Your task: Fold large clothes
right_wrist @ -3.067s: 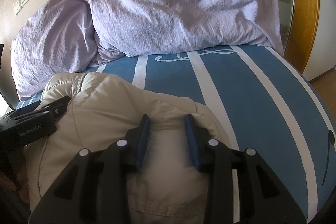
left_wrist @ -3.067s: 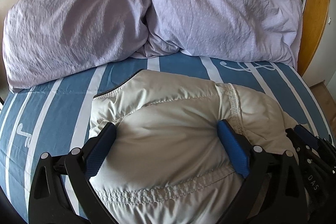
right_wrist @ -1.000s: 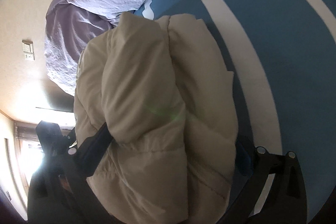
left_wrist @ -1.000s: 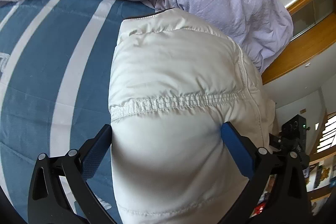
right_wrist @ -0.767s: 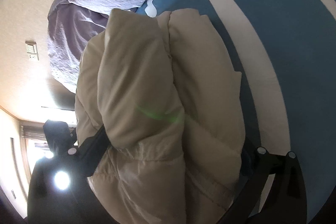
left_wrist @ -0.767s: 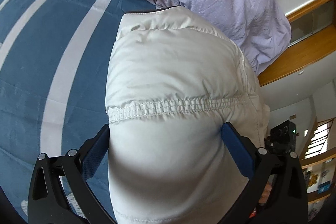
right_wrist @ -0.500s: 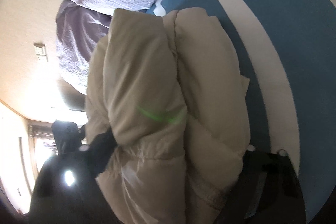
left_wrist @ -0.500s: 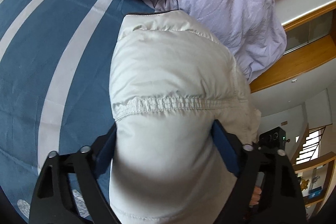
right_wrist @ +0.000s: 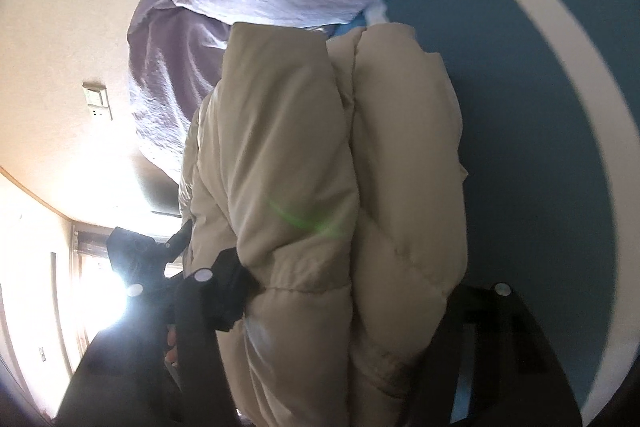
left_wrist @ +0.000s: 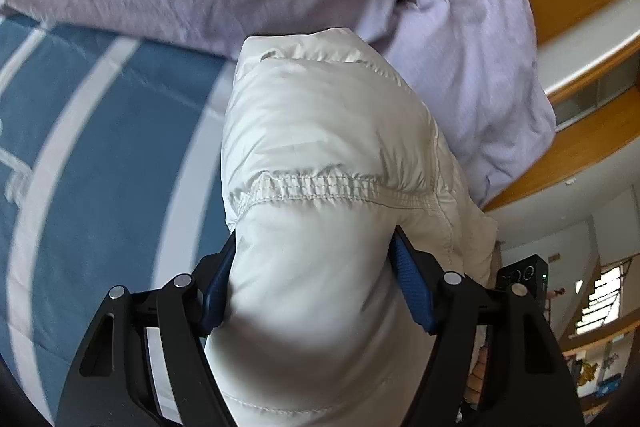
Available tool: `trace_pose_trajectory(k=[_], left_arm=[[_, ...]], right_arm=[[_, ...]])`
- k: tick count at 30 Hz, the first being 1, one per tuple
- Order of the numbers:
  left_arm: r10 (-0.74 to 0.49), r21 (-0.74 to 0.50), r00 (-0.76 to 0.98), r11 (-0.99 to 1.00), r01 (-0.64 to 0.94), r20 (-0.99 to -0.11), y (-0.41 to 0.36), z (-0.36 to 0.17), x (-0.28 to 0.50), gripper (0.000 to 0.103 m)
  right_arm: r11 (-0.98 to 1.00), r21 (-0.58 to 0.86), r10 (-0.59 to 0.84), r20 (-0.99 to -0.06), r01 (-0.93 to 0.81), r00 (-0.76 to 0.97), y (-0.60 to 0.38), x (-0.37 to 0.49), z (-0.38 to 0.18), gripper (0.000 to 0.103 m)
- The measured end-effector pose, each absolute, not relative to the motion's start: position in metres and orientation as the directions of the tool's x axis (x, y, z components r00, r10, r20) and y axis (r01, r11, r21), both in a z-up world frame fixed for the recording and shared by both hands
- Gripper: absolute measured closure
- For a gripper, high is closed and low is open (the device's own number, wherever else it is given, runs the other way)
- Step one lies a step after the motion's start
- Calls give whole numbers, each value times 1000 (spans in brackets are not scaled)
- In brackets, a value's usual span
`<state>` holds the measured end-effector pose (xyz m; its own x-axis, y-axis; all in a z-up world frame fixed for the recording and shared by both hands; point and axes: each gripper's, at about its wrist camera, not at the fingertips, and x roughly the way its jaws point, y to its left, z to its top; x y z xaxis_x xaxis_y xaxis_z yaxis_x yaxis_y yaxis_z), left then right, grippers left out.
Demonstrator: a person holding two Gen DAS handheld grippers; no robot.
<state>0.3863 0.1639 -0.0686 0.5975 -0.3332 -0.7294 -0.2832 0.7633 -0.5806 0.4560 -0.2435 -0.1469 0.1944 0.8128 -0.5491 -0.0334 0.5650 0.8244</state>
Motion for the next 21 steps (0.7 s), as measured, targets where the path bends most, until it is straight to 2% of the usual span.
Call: trace_pose_trajectory(k=[10, 12, 17, 21], left_arm=[[-199, -481, 606, 805, -347, -770, 205, -67, 402, 32], [-194, -472, 605, 812, -343, -773, 204, -68, 403, 32], [-163, -430, 599, 838, -336, -784, 195, -68, 409, 27], [-43, -308, 587, 880, -361, -809, 184, -58, 414, 19]], right_arm=[[592, 803, 798, -575, -59, 184, -187, 487, -145, 47], [596, 801, 793, -578, -54, 194, -187, 487, -147, 45], [623, 782, 766, -607, -16, 211, -188, 487, -148, 33], [686, 727, 713, -659, -40, 240, -181, 490, -132, 30]])
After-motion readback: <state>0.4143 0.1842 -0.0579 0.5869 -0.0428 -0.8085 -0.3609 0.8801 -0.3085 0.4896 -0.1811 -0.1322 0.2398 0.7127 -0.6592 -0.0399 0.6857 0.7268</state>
